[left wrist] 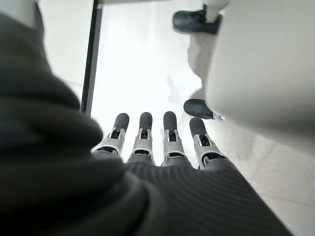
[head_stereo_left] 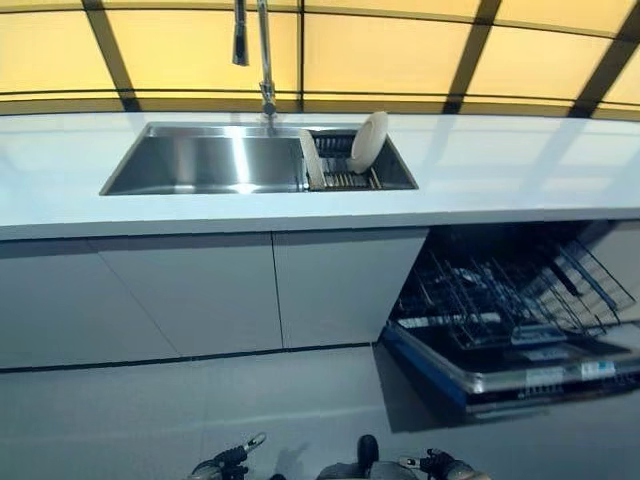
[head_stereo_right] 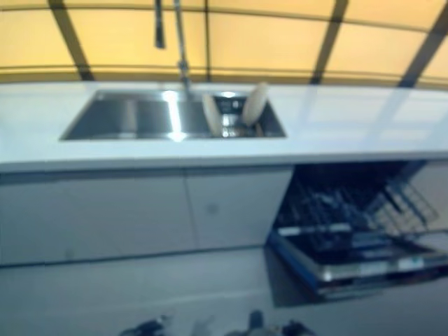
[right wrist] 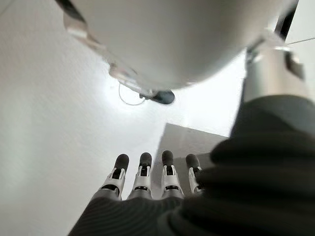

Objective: Take plates into dishwasher

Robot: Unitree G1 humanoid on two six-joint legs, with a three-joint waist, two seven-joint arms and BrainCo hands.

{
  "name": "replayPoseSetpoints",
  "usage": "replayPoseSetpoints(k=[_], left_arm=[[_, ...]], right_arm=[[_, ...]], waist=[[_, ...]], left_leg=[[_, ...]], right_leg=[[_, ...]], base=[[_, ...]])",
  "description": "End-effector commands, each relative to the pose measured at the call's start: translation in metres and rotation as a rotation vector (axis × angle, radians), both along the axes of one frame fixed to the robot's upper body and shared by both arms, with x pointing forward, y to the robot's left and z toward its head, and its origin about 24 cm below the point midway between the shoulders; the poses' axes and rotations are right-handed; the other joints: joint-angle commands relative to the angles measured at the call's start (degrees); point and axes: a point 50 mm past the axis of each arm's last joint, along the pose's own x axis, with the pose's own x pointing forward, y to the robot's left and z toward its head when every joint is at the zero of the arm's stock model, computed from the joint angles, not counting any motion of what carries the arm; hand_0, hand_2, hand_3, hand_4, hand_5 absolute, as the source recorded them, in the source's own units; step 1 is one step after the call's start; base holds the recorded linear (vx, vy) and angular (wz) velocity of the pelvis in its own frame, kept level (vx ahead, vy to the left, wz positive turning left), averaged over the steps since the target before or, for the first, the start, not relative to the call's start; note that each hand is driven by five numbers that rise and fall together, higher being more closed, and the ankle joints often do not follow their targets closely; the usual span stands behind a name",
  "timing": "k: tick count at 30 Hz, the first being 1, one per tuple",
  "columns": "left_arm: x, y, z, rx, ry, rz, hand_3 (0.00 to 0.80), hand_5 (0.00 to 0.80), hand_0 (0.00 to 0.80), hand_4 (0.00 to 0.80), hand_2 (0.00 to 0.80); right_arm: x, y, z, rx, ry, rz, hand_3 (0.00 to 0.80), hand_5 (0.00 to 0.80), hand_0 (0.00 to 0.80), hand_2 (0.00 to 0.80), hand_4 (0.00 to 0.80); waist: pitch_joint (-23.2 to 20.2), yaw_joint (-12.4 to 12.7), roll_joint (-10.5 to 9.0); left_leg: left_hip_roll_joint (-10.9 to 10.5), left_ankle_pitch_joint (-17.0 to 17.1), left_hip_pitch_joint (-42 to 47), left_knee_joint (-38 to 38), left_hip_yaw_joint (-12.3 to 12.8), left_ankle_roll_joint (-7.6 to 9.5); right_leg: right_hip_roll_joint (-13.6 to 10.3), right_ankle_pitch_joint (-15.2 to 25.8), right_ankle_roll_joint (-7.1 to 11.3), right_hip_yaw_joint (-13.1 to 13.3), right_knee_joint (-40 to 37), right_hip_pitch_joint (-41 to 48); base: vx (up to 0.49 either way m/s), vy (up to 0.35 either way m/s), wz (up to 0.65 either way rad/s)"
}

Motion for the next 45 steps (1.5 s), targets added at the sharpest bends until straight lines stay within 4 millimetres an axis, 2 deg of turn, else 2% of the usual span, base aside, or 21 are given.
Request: replayPoseSetpoints(k=[1,4,8,11,14,16,17,18,19,20,21,22,23,24,25,26,28,31,36,39,45], left_arm=[[0.013,-0.018,0.001,-0.073,-0.014,-0.170,0.000,0.000,0.000,0.000,0.000],[0.009,-0.017,0.001,-0.087,-0.007,-0.204,0.000,0.000,0.000,0.000,0.000],[0.004,-0.020,-0.001,-0.098,0.022,-0.256,0.000,0.000,0.000,0.000,0.000],[0.002,-0.018,-0.001,-0.079,0.043,-0.302,0.000,0.000,0.000,0.000,0.000],[0.008,-0.012,0.001,-0.043,0.048,-0.346,0.000,0.000,0.000,0.000,0.000],[0.013,-0.001,0.004,-0.009,0.035,-0.301,0.000,0.000,0.000,0.000,0.000],[0.016,0.005,0.006,0.007,0.022,-0.257,0.000,0.000,0.000,0.000,0.000],[0.017,0.008,0.007,0.009,0.014,-0.237,0.000,0.000,0.000,0.000,0.000],[0.022,0.011,0.009,-0.006,-0.033,-0.145,0.000,0.000,0.000,0.000,0.000],[0.027,0.012,0.012,-0.002,-0.091,-0.100,0.000,0.000,0.000,0.000,0.000],[0.029,0.014,0.013,0.006,-0.112,-0.092,0.000,0.000,0.000,0.000,0.000],[0.029,0.014,0.014,0.005,-0.115,-0.089,0.000,0.000,0.000,0.000,0.000],[0.028,0.014,0.014,0.022,-0.135,-0.077,0.000,0.000,0.000,0.000,0.000],[0.029,0.017,0.015,0.034,-0.143,-0.089,0.000,0.000,0.000,0.000,0.000],[0.030,0.018,0.016,0.047,-0.133,-0.110,0.000,0.000,0.000,0.000,0.000],[0.030,0.019,0.015,0.053,-0.128,-0.105,0.000,0.000,0.000,0.000,0.000],[0.034,0.018,0.017,0.056,-0.139,-0.098,0.000,0.000,0.000,0.000,0.000],[0.037,0.015,0.018,0.045,-0.134,-0.124,0.000,0.000,0.000,0.000,0.000],[0.026,0.009,0.014,0.017,-0.120,-0.179,0.000,0.000,0.000,0.000,0.000],[0.021,0.007,0.012,0.015,-0.108,-0.192,0.000,0.000,0.000,0.000,0.000],[0.016,0.015,0.012,0.026,-0.097,-0.178,0.000,0.000,0.000,0.000,0.000]], right_arm=[[0.017,-0.013,0.007,-0.024,-0.018,0.064,0.000,0.000,0.000,0.000,0.000],[0.019,-0.017,0.008,-0.034,-0.011,0.113,0.000,0.000,0.000,0.000,0.000],[0.023,-0.012,0.009,-0.023,-0.023,0.162,0.000,0.000,0.000,0.000,0.000],[0.039,0.007,0.011,0.065,-0.083,0.353,0.000,0.000,0.000,0.000,0.000],[0.065,0.032,0.023,0.149,-0.168,0.676,0.000,0.000,0.000,0.000,0.000],[0.095,0.051,0.045,0.227,-0.221,0.897,0.000,0.000,0.000,0.000,0.000],[0.111,0.063,0.061,0.262,-0.257,0.996,0.000,0.000,0.000,0.000,0.000],[0.119,0.068,0.070,0.272,-0.275,1.025,0.000,0.000,0.000,0.000,0.000],[0.134,0.077,0.092,0.309,-0.325,1.116,0.000,0.000,0.000,0.000,0.000],[0.141,0.088,0.114,0.406,-0.355,1.155,0.000,0.000,0.000,0.000,0.000],[0.144,0.095,0.130,0.485,-0.383,1.171,0.000,0.000,0.000,0.000,0.000],[0.145,0.098,0.135,0.502,-0.391,1.178,0.000,0.000,0.000,0.000,0.000],[0.147,0.107,0.148,0.576,-0.447,1.183,0.000,0.000,0.000,0.000,0.000],[0.149,0.114,0.156,0.606,-0.480,1.184,0.000,0.000,0.000,0.000,0.000],[0.151,0.119,0.167,0.649,-0.508,1.179,0.000,0.000,0.000,0.000,0.000],[0.156,0.119,0.176,0.708,-0.521,1.163,0.000,0.000,0.000,0.000,0.000],[0.155,0.128,0.196,0.874,-0.549,1.143,0.000,0.000,0.000,0.000,0.000],[0.155,0.141,0.225,1.092,-0.594,1.104,0.000,0.000,0.000,0.000,0.000],[0.158,0.154,0.257,1.258,-0.722,1.069,0.000,0.000,0.000,0.000,0.000],[0.168,0.145,0.270,1.253,-0.815,0.999,0.000,0.000,0.000,0.000,0.000],[0.186,0.114,0.294,1.279,-0.985,0.830,0.000,0.000,0.000,0.000,0.000]], waist=[[1.07,1.40,-0.24],[0.45,1.36,0.65],[0.38,1.50,1.71],[0.65,1.52,2.16],[1.01,1.96,1.98],[1.52,2.42,0.63],[1.64,2.81,-0.29],[1.85,3.08,-0.88],[2.78,3.77,-1.73],[4.01,5.01,-2.82],[4.50,5.62,-2.47],[4.56,5.91,-1.79],[4.94,7.03,-0.51],[5.03,8.03,0.86],[5.34,8.95,-0.02],[4.63,8.71,-0.48],[2.94,8.04,-0.69],[1.45,8.38,-1.08],[0.29,9.16,-2.17],[0.10,9.29,-2.76],[0.01,8.72,-2.91]], left_leg=[[0.12,-3.97,1.12,5.97,1.78,0.71],[0.77,-3.03,2.11,3.13,1.73,-0.19],[0.85,-2.63,3.16,1.30,1.37,-0.38],[0.84,-2.70,4.21,0.23,1.15,-0.17],[1.04,-3.57,3.90,2.08,0.88,-0.29],[1.61,-6.10,3.04,8.23,1.17,-1.26],[2.30,-4.90,1.65,13.11,1.43,-2.04],[2.50,-2.56,-0.20,17.79,1.67,-2.43],[3.09,1.95,-6.44,28.99,1.65,-2.94],[1.68,6.23,-13.91,37.34,1.01,-3.05],[1.51,6.67,-16.38,35.58,1.77,-3.26],[1.90,7.19,-16.60,31.69,2.55,-3.73],[2.95,8.06,-15.65,20.65,5.21,-4.33],[4.54,12.22,-17.27,12.38,6.09,-5.28],[3.51,10.98,-17.40,12.50,3.94,-4.81],[1.99,7.81,-16.06,11.43,4.60,-3.47],[1.17,6.25,-12.60,8.07,5.01,-2.42],[0.71,4.93,-10.92,7.10,4.48,-1.96],[0.28,3.27,-11.38,8.53,4.86,-1.03],[0.63,2.17,-12.03,10.02,5.26,-0.97],[1.68,1.22,-11.81,11.04,5.44,-1.33]], right_leg=[[-0.71,5.94,0.38,-0.17,-2.09,-0.35],[-0.93,5.11,0.29,-1.36,-2.53,0.31],[-1.51,4.36,0.63,-2.15,-2.10,0.77],[-1.98,3.39,1.10,-2.26,-0.40,0.58],[-2.27,1.83,1.02,-2.98,2.51,-0.32],[-2.76,0.66,0.03,-4.06,4.01,-0.44],[-2.69,0.49,-0.99,-4.97,3.74,0.19],[-2.76,0.36,-1.65,-5.35,3.37,0.82],[-2.48,-0.19,-3.19,-6.05,2.73,2.38],[-2.81,-0.51,-4.35,-5.71,2.27,4.15],[-2.19,-1.38,-4.35,-5.02,2.23,5.59],[-1.64,-1.91,-3.98,-4.81,2.08,6.47],[-1.10,-2.86,-2.41,-4.57,1.37,9.10],[-0.03,-3.75,-1.67,-4.17,0.69,11.59],[-1.22,-4.15,-1.04,-2.49,0.69,12.68],[-1.76,-4.85,-0.68,-2.66,0.53,12.90],[-2.50,-4.64,0.08,-2.87,1.18,11.82],[-3.55,-3.81,0.49,-3.66,0.57,11.41],[-3.88,-3.56,0.85,-3.37,-0.75,11.98],[-4.16,-3.54,1.29,-3.03,-1.08,12.19],[-4.25,-3.49,1.94,-2.38,-1.73,13.11]], base=[[0.162,-0.017,0.41],[0.126,0.023,0.07],[0.136,0.047,-0.02],[0.152,0.025,-0.03],[0.071,-0.035,-0.01],[0.035,-0.093,0.00],[-0.005,-0.093,-0.02],[-0.029,-0.124,-0.04],[-0.008,-0.106,-0.15],[0.078,-0.016,-0.26],[0.131,0.086,-0.32],[0.267,0.246,-0.33],[0.300,0.283,-0.21],[0.296,0.275,-0.20],[0.192,0.192,-0.13],[0.147,0.168,-0.50],[0.156,0.193,-0.69],[0.136,0.108,0.04],[0.089,0.009,0.07],[0.050,-0.050,0.04],[0.066,-0.033,-0.02]])
